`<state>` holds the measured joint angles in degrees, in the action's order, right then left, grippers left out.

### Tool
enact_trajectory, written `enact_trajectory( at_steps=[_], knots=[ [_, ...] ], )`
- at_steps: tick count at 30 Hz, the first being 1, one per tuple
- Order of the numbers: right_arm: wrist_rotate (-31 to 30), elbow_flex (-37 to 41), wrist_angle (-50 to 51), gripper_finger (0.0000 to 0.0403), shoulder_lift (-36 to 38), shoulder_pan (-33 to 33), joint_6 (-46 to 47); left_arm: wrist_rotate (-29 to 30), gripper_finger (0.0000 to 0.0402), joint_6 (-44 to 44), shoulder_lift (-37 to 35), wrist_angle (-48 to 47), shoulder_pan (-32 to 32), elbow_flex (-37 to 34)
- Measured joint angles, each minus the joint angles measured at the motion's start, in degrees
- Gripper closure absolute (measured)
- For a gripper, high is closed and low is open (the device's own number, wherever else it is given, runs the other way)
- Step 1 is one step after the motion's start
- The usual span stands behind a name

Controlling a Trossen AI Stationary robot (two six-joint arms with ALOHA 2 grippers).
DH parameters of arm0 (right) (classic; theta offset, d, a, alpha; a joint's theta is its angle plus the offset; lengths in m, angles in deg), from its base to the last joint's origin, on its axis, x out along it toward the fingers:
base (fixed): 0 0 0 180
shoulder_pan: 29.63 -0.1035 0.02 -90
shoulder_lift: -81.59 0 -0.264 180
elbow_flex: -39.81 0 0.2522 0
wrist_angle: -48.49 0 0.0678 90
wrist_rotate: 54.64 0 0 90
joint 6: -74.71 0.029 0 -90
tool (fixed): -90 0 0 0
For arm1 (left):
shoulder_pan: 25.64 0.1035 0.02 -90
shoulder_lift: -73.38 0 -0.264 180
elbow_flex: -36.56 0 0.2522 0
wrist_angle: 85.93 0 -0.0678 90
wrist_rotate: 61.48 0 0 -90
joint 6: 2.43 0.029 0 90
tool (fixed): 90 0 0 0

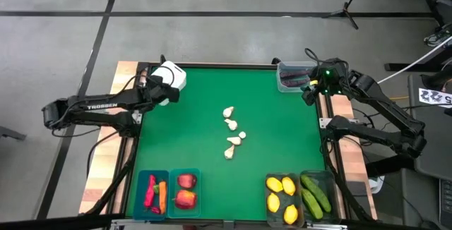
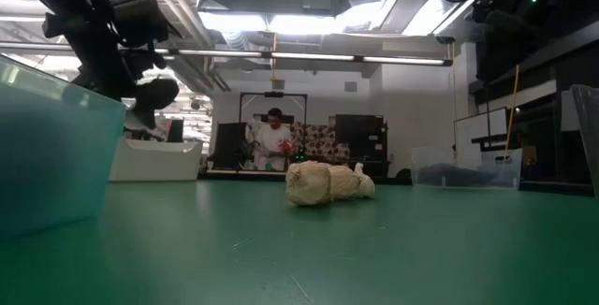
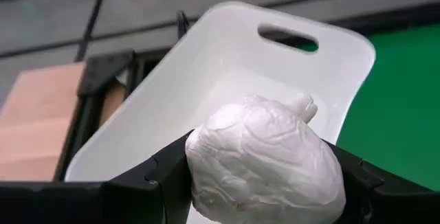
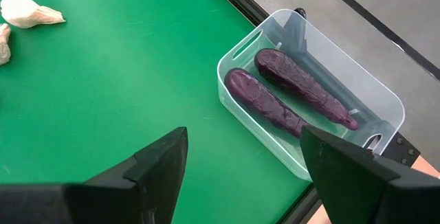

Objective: Sort produce into baskets
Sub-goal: Put the garlic into the white bin

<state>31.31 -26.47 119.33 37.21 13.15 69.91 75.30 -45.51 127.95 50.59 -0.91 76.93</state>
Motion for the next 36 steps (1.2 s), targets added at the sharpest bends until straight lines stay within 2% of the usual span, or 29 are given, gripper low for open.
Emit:
enact_trajectory(
  at_steps=[4, 15, 22, 30, 36],
  knots=[
    [0.0, 0.0, 0.0, 0.0121, 0.0, 0.0, 0.0, -4.7, 0.0178, 4.5, 0.0, 0.3, 2.2, 0.0],
    [0.0, 0.0, 0.1, 0.0121, 0.0, 0.0, 0.0, -5.3, 0.0178, 11.3, 0.0, 0.5, 2.6, 0.0],
    [0.0, 0.0, 0.1, 0.0121, 0.0, 0.0, 0.0, -6.2, 0.0178, 11.7, 0.0, 0.4, 2.6, 0.0],
    [0.0, 0.0, 0.1, 0.0121, 0.0, 0.0, 0.0, -10.3, 0.0178, 11.5, 0.0, 0.3, 2.6, 0.0],
    [0.0, 0.0, 0.1, 0.0121, 0.0, 0.0, 0.0, -9.4, 0.0178, 10.1, 0.0, -0.1, 2.8, 0.0]
  ],
)
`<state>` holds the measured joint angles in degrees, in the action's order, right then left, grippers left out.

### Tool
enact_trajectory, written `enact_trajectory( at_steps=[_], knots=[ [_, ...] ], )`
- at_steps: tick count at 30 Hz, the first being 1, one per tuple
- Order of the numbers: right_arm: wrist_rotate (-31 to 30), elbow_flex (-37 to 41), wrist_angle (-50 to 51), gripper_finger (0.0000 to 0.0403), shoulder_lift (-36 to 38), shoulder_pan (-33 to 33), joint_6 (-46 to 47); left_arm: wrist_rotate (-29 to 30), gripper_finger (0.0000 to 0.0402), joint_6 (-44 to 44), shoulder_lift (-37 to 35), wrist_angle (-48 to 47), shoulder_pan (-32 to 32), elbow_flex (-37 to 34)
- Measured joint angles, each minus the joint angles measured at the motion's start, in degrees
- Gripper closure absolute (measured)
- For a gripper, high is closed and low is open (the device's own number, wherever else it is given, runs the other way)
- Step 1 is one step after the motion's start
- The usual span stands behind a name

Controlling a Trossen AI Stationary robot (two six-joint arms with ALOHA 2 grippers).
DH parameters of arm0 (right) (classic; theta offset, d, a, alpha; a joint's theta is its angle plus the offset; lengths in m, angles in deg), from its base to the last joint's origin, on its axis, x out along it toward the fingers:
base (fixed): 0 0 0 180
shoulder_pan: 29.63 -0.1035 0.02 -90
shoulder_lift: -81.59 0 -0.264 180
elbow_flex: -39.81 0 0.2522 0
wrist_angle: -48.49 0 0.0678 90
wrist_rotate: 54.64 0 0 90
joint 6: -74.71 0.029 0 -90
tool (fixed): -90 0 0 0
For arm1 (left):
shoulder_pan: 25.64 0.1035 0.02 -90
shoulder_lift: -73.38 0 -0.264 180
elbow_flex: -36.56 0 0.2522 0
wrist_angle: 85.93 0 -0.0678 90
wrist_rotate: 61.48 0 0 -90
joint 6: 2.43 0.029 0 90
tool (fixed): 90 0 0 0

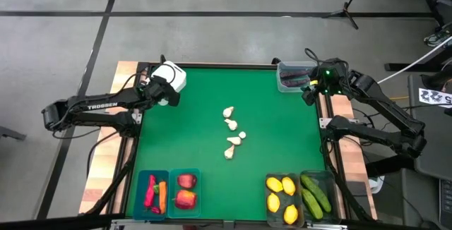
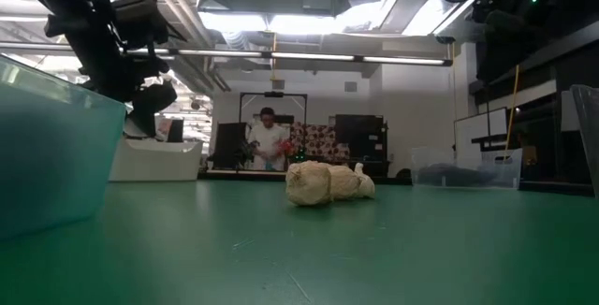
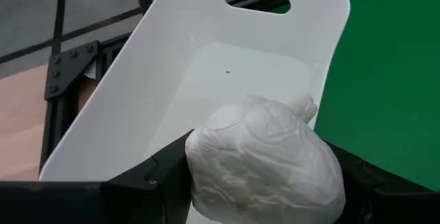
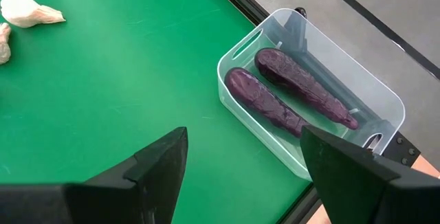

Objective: Sort produce into baskets
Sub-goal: Put the garlic into the white bin

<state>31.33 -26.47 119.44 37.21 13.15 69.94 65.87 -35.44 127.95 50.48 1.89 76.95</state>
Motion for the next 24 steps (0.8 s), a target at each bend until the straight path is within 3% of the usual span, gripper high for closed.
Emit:
enact_trajectory(
  at_steps=[18, 24],
  knots=[
    [0.0, 0.0, 0.0, 0.0121, 0.0, 0.0, 0.0, 0.2, 0.0178, 0.1, 0.0, 0.0, 0.0, 0.0],
    [0.0, 0.0, 0.0, 0.0121, 0.0, 0.0, 0.0, -3.2, 0.0178, 2.5, 0.0, -0.2, 0.0, 0.0]
  ],
)
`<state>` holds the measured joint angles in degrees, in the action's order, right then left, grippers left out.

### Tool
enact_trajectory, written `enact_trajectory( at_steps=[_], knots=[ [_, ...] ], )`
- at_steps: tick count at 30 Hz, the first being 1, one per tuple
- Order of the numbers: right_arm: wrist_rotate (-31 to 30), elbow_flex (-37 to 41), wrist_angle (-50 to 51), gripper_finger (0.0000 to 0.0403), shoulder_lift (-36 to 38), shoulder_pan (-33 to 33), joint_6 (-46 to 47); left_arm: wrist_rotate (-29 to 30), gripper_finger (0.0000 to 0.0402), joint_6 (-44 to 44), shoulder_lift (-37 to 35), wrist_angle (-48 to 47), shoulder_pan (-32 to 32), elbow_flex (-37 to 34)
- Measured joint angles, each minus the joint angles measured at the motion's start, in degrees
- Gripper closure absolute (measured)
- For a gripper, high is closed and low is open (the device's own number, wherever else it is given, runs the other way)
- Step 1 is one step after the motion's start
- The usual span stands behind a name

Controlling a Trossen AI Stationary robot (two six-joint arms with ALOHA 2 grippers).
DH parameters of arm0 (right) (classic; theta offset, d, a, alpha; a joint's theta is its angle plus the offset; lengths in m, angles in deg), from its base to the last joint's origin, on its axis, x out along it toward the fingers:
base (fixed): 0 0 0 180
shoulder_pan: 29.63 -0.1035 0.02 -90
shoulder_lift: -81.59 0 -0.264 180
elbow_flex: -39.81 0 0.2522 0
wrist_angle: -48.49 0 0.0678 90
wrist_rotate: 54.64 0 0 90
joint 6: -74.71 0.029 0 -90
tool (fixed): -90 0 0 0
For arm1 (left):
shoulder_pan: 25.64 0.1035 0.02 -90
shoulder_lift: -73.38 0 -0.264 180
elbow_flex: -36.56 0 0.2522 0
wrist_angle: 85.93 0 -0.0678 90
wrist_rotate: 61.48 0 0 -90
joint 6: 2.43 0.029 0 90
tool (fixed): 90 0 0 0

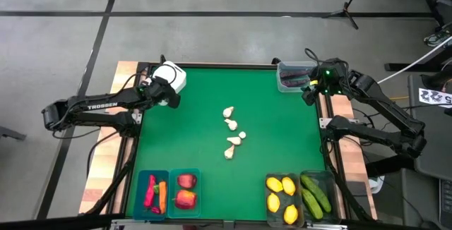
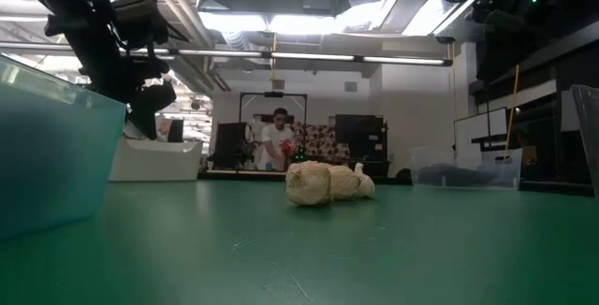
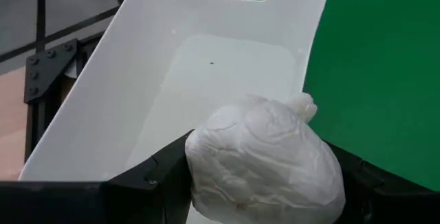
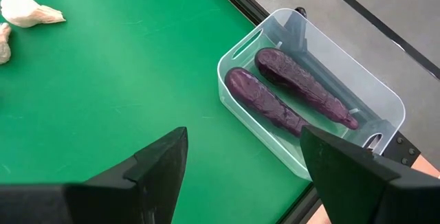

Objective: Sort produce into baskets
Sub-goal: Put the garlic into the white bin

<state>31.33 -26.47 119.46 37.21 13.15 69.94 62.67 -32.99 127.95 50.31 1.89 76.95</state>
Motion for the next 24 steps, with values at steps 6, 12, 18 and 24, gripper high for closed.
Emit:
enact_trajectory(
  at_steps=[6, 12, 18, 24],
  knots=[
    [0.0, 0.0, 0.3, 0.0121, 0.0, 0.0, 0.0, -2.3, 0.0178, 0.7, 0.0, 0.2, 0.0, 0.0],
    [0.0, 0.0, 0.5, 0.0121, 0.0, 0.0, 0.0, -7.5, 0.0169, 3.9, 0.0, 0.7, 0.0, 0.0],
    [0.0, 0.0, 0.5, 0.0121, 0.0, 0.0, 0.0, -8.0, 0.0095, 4.4, 0.0, 0.7, 0.5, 0.0],
    [0.0, 0.0, 1.0, 0.0121, 0.0, 0.0, 0.0, -8.0, 0.0043, 4.1, 0.0, 0.6, 0.7, 0.0]
  ],
)
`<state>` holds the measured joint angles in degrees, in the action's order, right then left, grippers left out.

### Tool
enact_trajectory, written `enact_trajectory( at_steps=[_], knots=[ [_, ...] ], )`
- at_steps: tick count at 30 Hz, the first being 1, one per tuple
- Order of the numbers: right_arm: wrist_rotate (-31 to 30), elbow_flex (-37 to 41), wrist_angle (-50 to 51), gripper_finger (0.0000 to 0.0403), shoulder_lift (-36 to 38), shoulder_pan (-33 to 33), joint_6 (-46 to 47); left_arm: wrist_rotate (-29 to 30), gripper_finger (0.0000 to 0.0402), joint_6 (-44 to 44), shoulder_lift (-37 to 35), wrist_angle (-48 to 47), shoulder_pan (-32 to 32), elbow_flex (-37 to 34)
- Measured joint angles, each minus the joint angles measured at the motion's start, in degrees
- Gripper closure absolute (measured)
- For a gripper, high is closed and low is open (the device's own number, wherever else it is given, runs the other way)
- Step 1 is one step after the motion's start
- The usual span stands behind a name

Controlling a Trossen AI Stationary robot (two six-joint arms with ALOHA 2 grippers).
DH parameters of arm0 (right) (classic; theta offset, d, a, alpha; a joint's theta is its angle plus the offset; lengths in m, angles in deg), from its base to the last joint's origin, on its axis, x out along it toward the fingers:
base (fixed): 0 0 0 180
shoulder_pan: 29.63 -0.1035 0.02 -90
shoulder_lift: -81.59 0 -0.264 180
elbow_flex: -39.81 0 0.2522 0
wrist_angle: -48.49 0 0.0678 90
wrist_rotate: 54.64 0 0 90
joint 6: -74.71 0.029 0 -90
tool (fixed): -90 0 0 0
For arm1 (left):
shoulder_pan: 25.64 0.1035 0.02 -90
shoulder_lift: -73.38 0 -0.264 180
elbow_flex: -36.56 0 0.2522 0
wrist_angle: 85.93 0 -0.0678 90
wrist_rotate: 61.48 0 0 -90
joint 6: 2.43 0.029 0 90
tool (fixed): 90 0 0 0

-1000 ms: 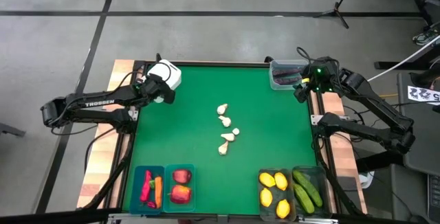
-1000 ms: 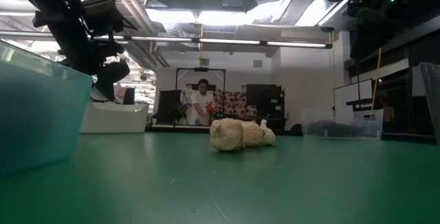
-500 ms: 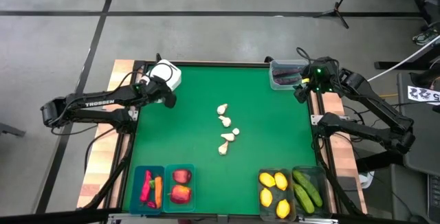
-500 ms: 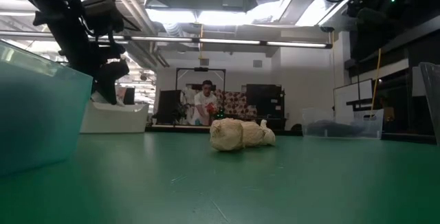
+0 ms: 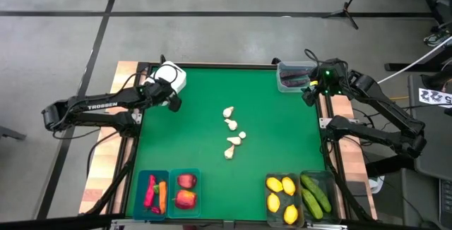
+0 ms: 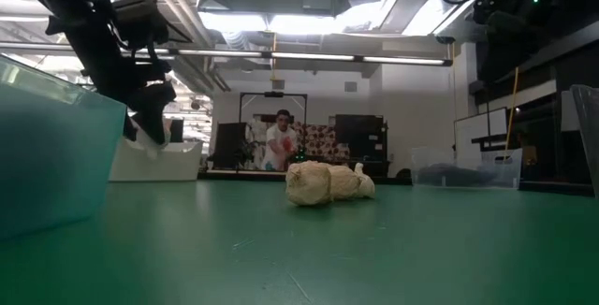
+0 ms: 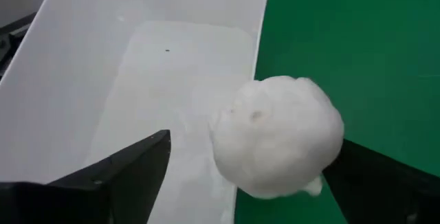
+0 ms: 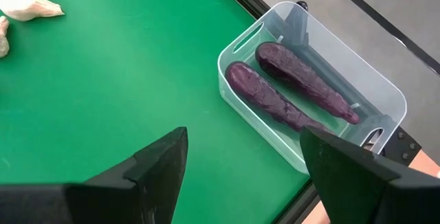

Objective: Sort produce into baskets
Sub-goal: Put the garlic into the white bin

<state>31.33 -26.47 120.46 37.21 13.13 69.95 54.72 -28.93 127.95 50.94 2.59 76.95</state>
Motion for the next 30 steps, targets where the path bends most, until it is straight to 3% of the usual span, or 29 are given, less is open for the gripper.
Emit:
enact_trajectory(
  at_steps=[26, 30],
  knots=[
    [0.0, 0.0, 0.4, 0.0121, 0.0, 0.0, 0.0, 0.2, 0.0039, -6.7, 0.0, 0.0, 0.0, 0.0],
    [0.0, 0.0, 0.4, 0.0121, 0.0, 0.0, 0.0, 5.4, 0.0039, -7.3, -0.1, 0.2, 0.0, 0.5]
  ],
)
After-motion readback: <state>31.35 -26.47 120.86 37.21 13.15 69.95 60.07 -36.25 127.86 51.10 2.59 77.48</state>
